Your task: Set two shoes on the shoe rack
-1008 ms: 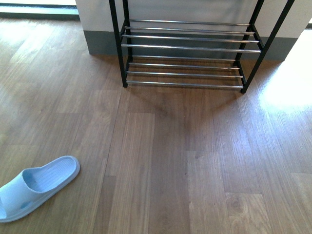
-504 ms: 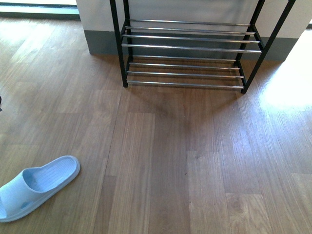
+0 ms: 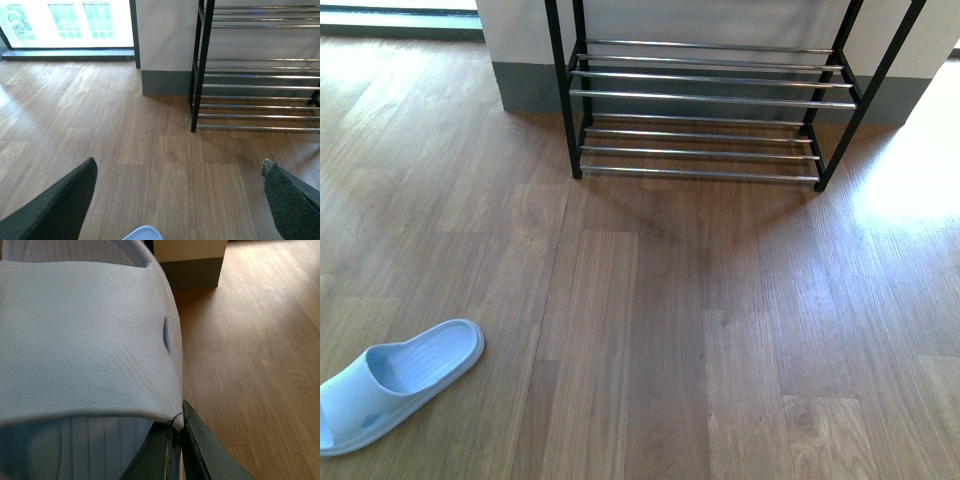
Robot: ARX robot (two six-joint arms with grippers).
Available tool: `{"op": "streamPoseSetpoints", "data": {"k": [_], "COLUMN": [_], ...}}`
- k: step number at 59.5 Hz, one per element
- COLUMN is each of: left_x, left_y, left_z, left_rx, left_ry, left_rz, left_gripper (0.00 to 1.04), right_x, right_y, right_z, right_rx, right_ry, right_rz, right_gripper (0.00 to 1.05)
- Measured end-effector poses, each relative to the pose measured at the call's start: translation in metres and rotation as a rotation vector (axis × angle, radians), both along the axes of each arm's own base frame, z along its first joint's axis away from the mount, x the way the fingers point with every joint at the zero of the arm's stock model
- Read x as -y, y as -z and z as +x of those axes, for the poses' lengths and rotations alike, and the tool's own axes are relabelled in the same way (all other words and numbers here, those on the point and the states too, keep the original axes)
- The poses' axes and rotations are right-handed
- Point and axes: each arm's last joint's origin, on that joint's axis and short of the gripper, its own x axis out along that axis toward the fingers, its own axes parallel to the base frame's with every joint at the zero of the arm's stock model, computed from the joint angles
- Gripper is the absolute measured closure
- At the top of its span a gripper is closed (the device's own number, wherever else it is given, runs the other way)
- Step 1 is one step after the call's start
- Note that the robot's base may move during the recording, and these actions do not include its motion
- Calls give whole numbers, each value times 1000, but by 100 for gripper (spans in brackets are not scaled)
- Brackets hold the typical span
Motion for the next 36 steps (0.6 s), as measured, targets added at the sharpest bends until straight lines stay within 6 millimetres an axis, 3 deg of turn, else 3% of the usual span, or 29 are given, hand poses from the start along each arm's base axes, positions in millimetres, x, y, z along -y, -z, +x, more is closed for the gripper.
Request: {"op": "streamPoseSetpoints", "data": {"k": [4, 8, 18, 23, 30, 36], "left_x": [0, 0, -20, -30, -48, -53], "left_y": [0, 0, -6, -5, 11, 18], "left_z": [0, 0, -8, 3, 33, 39], "left_rx": [0, 0, -129, -179, -288, -321], "left_ry": [0, 0, -156, -153, -191, -223], "left_rz": [-2, -2, -83, -113, -135, -122], "left_gripper": [13, 7, 9, 9, 9, 9], "right_x": [0, 0, 0, 0, -1, 0], "right_y": [0, 0, 0, 0, 0, 0], "right_z": [0, 0, 0, 0, 0, 0], "right_rx": [0, 0, 0, 0, 1, 0], "right_ry": [0, 0, 3, 2, -8, 3], "right_rz": [0, 0, -1, 0, 2, 0], "right_gripper": [103, 103, 103, 103, 103, 103]}}
